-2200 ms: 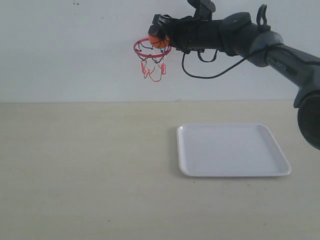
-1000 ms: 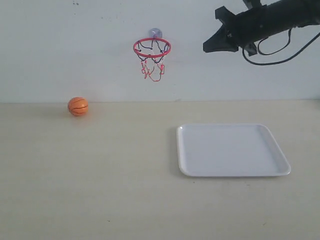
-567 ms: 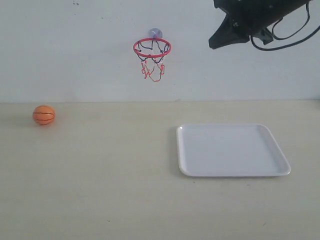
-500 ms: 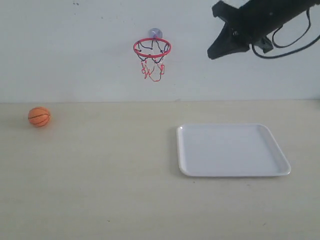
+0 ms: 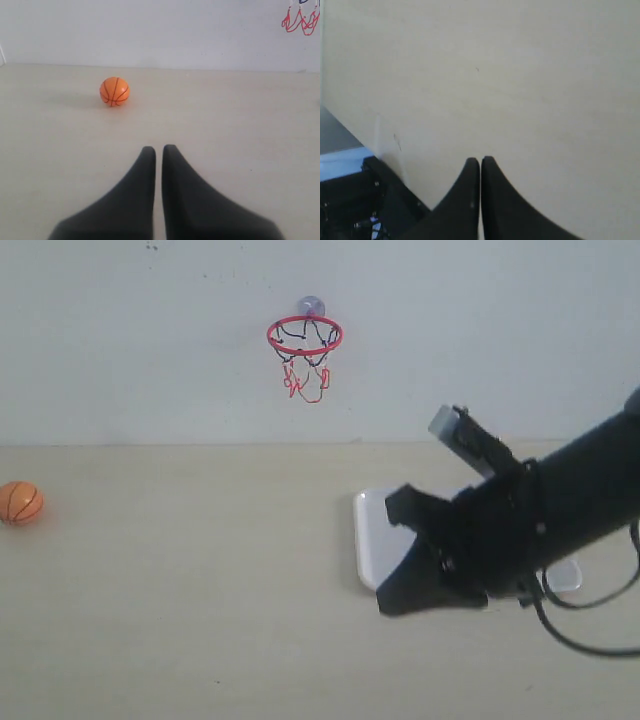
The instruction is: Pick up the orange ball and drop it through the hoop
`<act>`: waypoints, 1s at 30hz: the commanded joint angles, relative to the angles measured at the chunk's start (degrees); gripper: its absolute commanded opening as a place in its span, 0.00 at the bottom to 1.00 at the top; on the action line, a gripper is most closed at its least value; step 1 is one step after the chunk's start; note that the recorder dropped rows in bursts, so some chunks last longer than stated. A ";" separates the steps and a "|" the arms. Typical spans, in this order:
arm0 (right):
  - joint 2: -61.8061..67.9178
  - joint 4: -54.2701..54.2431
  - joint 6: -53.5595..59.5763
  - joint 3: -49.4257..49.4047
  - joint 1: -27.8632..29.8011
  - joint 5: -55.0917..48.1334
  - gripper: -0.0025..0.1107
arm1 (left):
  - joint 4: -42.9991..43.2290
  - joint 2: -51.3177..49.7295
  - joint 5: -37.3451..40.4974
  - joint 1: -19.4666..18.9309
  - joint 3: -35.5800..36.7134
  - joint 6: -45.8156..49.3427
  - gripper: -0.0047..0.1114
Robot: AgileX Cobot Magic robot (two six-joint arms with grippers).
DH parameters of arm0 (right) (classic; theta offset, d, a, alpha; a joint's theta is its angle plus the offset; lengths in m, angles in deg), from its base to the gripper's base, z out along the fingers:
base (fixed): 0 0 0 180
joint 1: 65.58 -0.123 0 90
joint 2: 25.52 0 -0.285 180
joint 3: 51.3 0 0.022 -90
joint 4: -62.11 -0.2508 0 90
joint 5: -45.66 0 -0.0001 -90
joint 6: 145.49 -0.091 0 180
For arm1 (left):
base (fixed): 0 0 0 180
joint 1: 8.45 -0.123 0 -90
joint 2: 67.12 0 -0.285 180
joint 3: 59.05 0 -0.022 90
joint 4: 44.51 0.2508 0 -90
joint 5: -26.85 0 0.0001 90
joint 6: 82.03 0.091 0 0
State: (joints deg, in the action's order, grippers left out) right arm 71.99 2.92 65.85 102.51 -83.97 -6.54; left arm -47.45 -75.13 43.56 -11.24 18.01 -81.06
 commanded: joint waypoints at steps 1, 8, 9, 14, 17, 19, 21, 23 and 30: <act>-2.37 -1.15 0.93 -7.24 -1.58 -2.08 0.02 | -0.59 0.22 -0.04 0.00 0.15 0.20 0.08; -2.37 -0.50 0.93 -10.33 -1.58 -5.73 0.02 | -0.59 0.22 -0.04 0.00 0.15 0.20 0.08; -2.37 -0.50 0.93 -10.33 -1.58 -5.73 0.02 | -0.59 0.22 -0.04 0.00 0.15 0.20 0.08; -2.37 -0.50 0.93 -10.33 -1.58 -5.73 0.02 | -0.59 0.22 -0.04 0.00 0.15 0.20 0.08; -2.37 -0.50 0.93 -10.33 -1.58 -5.73 0.02 | -0.59 0.22 -0.04 0.00 0.15 0.20 0.08; -2.37 -0.55 0.78 -10.33 -1.58 -5.73 0.02 | -0.59 0.22 -0.04 0.00 0.15 0.20 0.08; -2.37 -0.55 0.77 -10.33 -1.58 -4.46 0.02 | -0.59 0.22 -0.04 0.00 0.15 0.20 0.08; -3.28 -0.55 0.77 -10.33 -1.58 -1.11 0.02 | -0.59 0.22 -0.04 0.00 0.15 0.20 0.08; -20.12 -0.55 3.97 -17.46 -6.77 16.68 0.02 | -0.59 0.22 -0.04 0.00 0.15 0.20 0.08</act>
State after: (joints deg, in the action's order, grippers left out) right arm 58.04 2.20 67.65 88.53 -89.78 5.13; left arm -47.45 -75.13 43.56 -11.24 18.01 -81.06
